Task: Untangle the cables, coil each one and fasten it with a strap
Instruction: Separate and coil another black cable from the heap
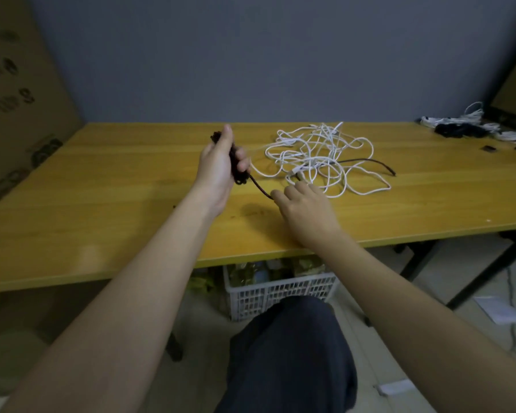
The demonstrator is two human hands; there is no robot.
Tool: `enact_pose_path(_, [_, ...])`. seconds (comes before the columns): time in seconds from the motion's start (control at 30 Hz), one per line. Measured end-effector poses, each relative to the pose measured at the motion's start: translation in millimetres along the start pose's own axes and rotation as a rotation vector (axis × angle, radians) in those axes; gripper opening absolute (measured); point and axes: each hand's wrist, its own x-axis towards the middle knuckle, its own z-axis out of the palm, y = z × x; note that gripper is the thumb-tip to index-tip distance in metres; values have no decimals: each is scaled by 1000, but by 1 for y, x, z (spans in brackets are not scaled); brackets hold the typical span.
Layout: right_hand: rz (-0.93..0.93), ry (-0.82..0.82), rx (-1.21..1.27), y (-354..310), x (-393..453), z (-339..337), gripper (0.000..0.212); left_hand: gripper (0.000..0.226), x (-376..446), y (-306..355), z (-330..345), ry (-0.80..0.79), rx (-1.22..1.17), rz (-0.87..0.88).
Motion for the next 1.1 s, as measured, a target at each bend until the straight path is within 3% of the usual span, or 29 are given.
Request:
enact_pose_path(0.1, [68,3,176,-14,4,-8,18,22,-2,-6,-2,5,220,80])
enact_pose_path(0.23, [412,-128,723,-29,11,-21,19,15,-3,-11,-10,-23,633,178])
enact_pose_path(0.33, [616,-121,1044,-35,20,-21,11,55,3,-12,-19,-53,884,156])
enact_pose_path(0.4, [676,-109,1143,-36,27,-15,8,49,9,-14,-23,-76,960,164])
enact_pose_path(0.5, [664,-117,1107,-31,37,-5,15,30,18,-17,-28,-125,1086,199])
enact_pose_path(0.63, [625,-119,991,-18,61,7,15,52,40,-17,-31,-197,1317,191])
enact_pose_path(0.67, [614,-105,1006,-14,69,9,11,47,49,-16,-29,-195,1355,187])
enact_pose_path(0.73, [613,-102,1094,-4,88,15,5,32,70,-12,-27,-191,1340,203])
enact_pose_path(0.9, [772,11,1446,30,149,40,19,41,136,0,-22,-135,1202,276])
enact_pose_path(1.03, [806,148,1055,51,196,82,16,47,183,-1,-23,-112,1132,277])
enact_pose_path(1.1, [851,181,976,54,212,100,22,41,204,-4,-30,-120,1102,272])
